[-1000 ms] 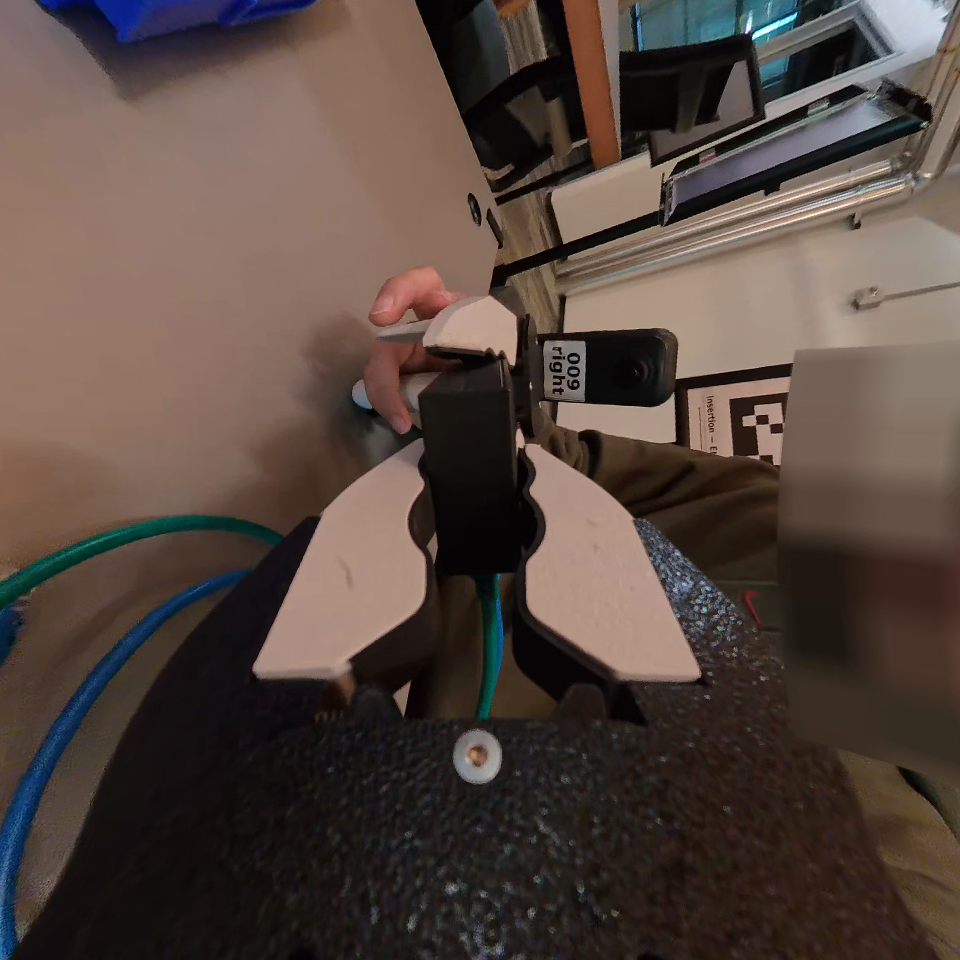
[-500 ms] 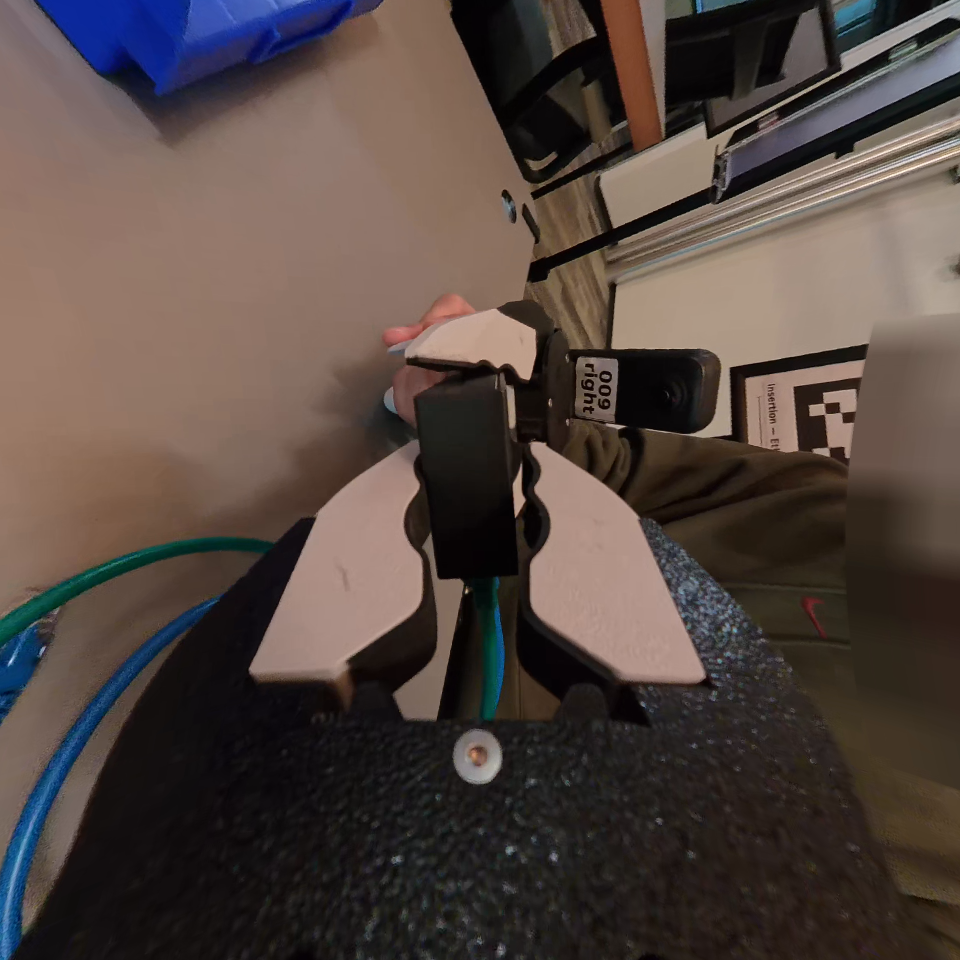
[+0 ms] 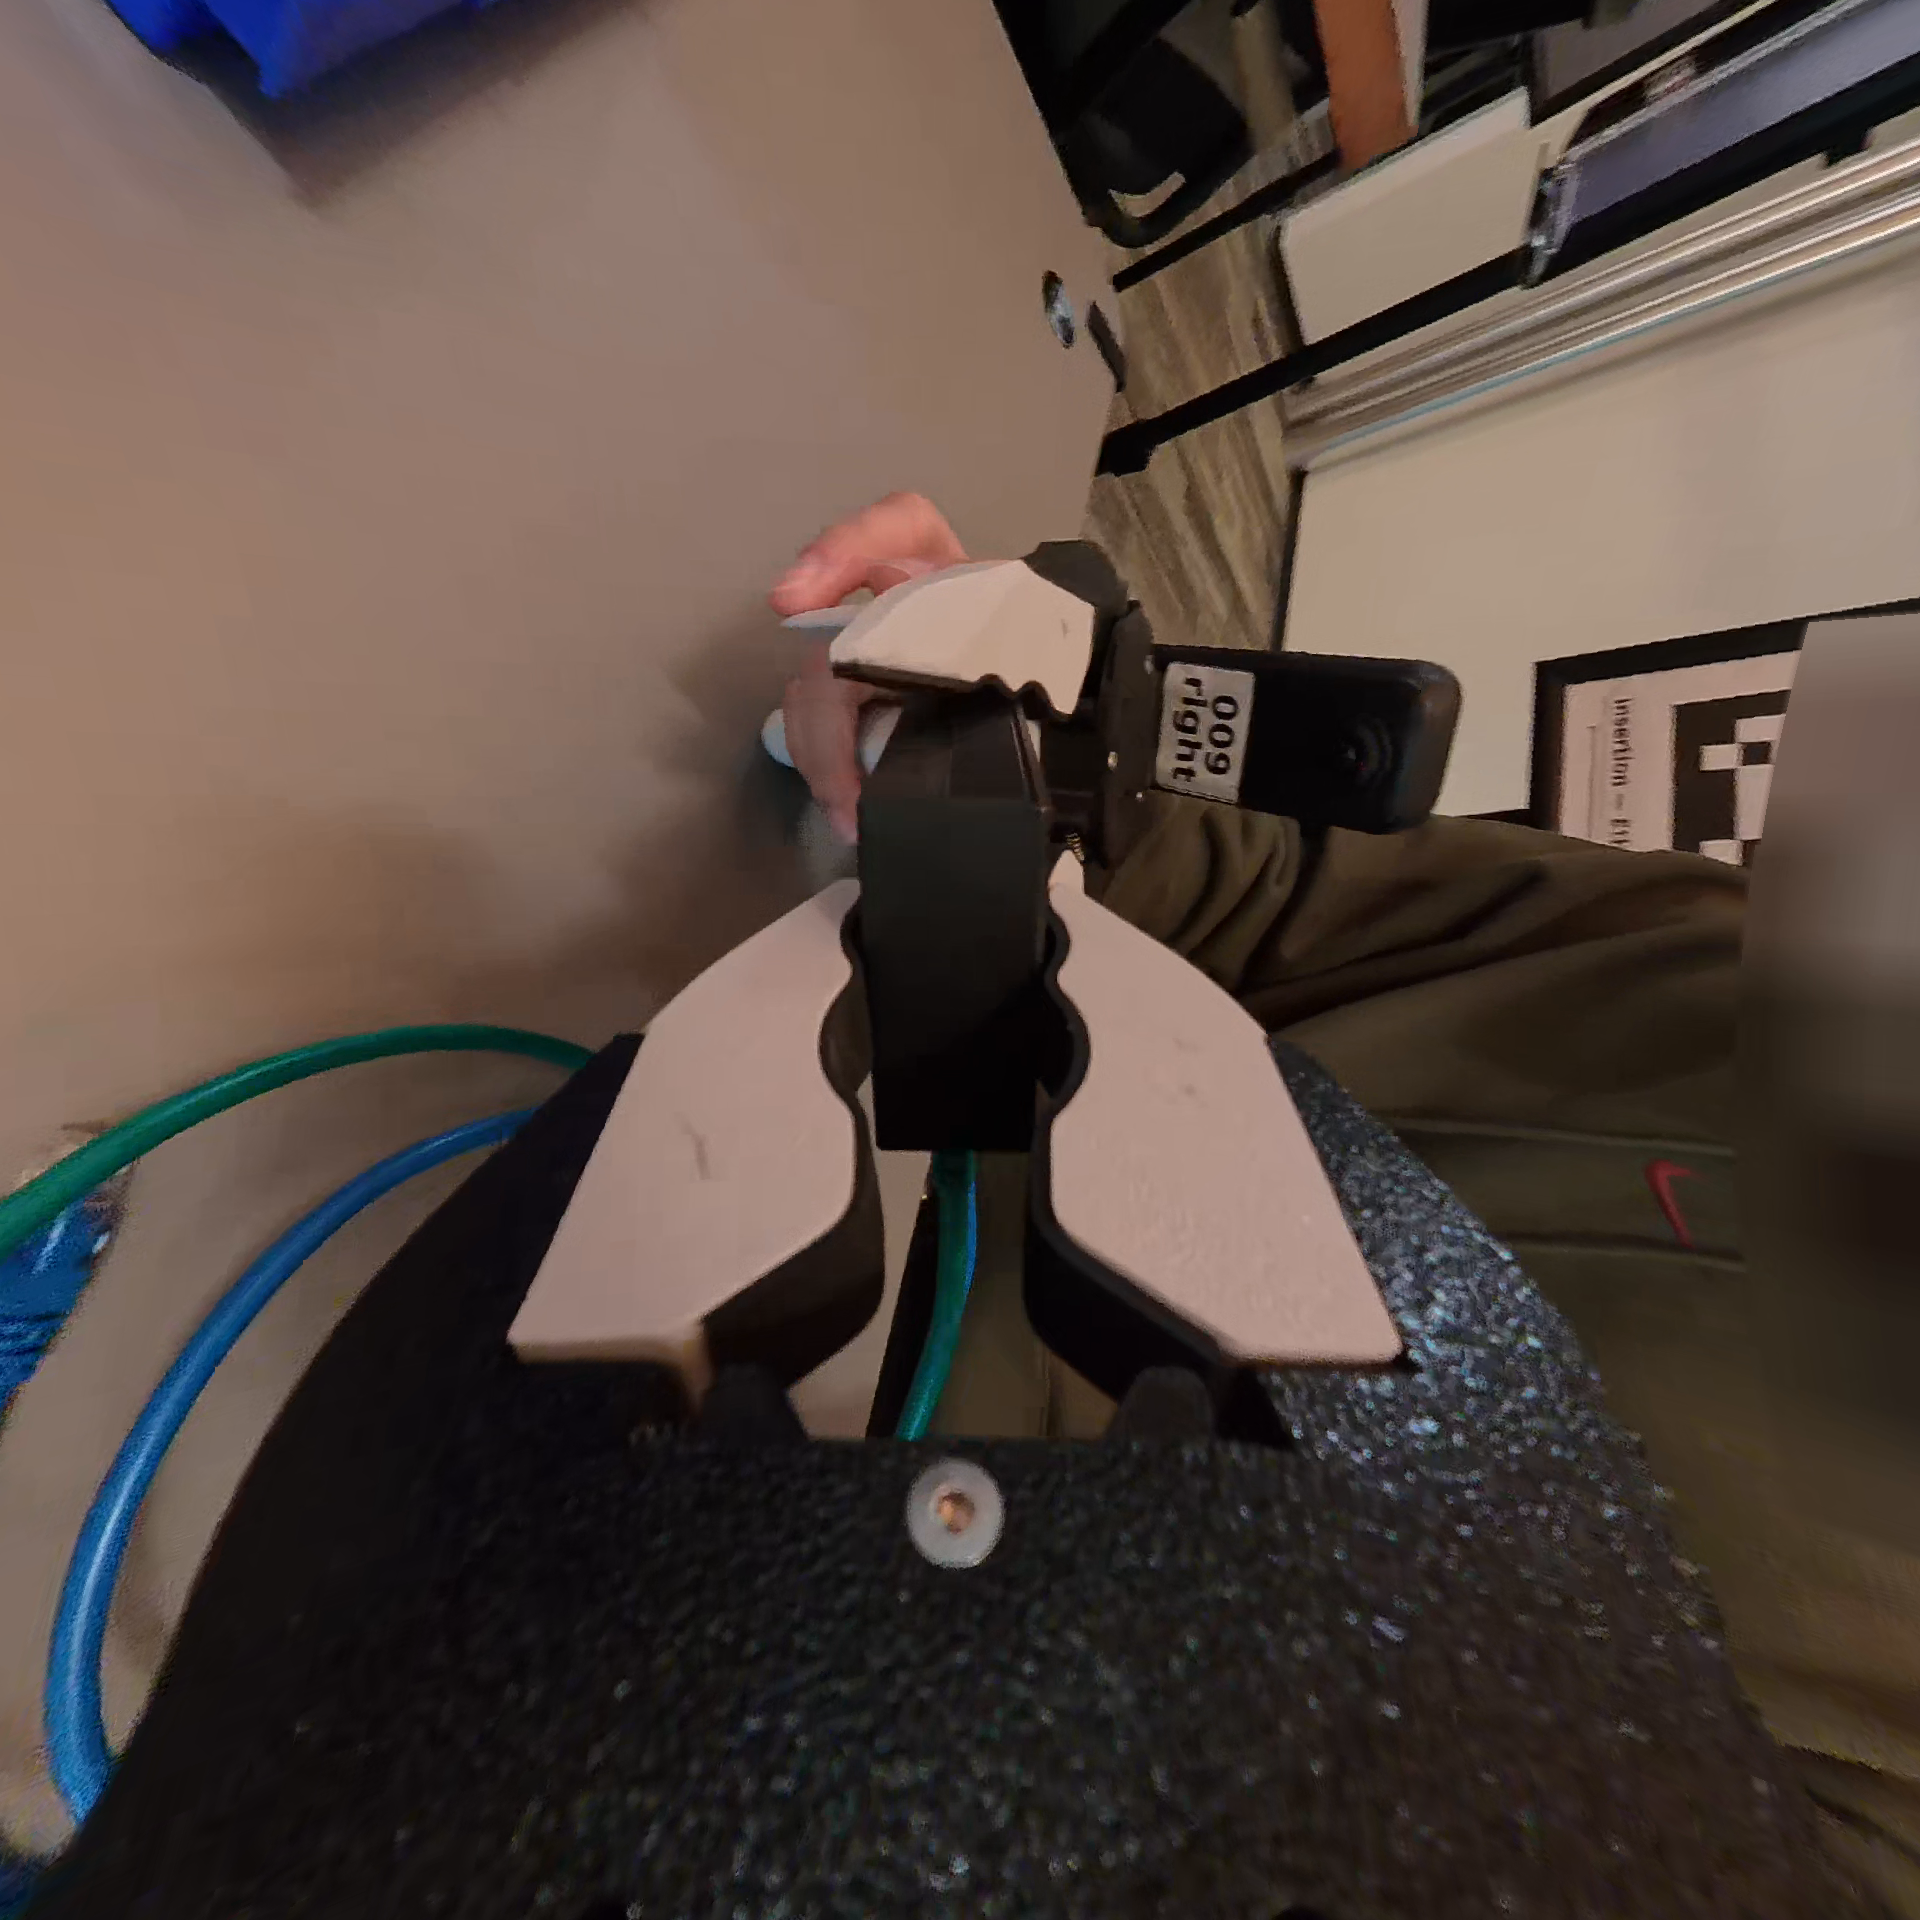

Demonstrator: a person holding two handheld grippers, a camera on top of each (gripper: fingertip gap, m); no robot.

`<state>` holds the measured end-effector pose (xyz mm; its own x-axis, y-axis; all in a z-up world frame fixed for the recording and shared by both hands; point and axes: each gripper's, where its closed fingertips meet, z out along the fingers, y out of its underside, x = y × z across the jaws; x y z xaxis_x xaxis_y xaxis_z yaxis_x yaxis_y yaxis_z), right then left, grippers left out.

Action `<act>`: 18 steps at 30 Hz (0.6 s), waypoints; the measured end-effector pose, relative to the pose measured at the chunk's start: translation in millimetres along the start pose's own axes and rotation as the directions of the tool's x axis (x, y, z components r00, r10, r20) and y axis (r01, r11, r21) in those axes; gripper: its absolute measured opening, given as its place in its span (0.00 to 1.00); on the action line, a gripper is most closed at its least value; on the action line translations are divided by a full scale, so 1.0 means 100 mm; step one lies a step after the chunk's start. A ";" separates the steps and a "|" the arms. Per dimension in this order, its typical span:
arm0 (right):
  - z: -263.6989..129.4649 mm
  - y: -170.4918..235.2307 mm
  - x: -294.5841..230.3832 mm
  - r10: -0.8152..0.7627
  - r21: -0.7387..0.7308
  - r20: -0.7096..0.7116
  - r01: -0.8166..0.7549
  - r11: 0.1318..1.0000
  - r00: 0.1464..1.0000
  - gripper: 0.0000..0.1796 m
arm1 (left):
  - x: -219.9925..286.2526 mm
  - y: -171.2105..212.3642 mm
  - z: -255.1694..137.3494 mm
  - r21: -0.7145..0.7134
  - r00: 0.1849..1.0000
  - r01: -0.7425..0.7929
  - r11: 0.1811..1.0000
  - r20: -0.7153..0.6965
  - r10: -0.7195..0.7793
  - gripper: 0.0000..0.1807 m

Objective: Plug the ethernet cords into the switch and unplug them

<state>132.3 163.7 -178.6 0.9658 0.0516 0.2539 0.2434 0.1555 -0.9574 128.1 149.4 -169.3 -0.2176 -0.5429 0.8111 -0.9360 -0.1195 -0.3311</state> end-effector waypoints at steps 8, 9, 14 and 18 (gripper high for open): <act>0.03 0.03 -0.04 -0.032 -0.027 0.007 0.032 0.999 0.999 0.40 | -0.04 0.03 -0.03 -0.017 1.000 0.018 1.000 -0.006 -0.018 0.15; 0.03 0.04 -0.03 -0.028 -0.031 0.003 0.028 0.999 1.000 0.40 | -0.04 0.02 -0.03 -0.014 1.000 0.012 1.000 0.008 -0.012 0.15; 0.05 0.09 -0.01 -0.038 -0.074 -0.018 0.036 0.997 0.999 0.40 | -0.04 0.01 -0.03 -0.039 0.997 -0.015 0.999 0.077 0.017 0.15; 0.03 0.06 -0.01 -0.039 -0.056 -0.017 0.038 0.998 0.999 0.40 | -0.03 0.02 -0.02 -0.048 0.998 -0.011 0.999 0.061 0.014 0.15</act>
<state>132.5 168.0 -184.6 0.9571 0.0289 0.2883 0.2841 0.1018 -0.9534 126.2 152.4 -171.7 -0.2138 -0.5940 0.7756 -0.9455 -0.0736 -0.3171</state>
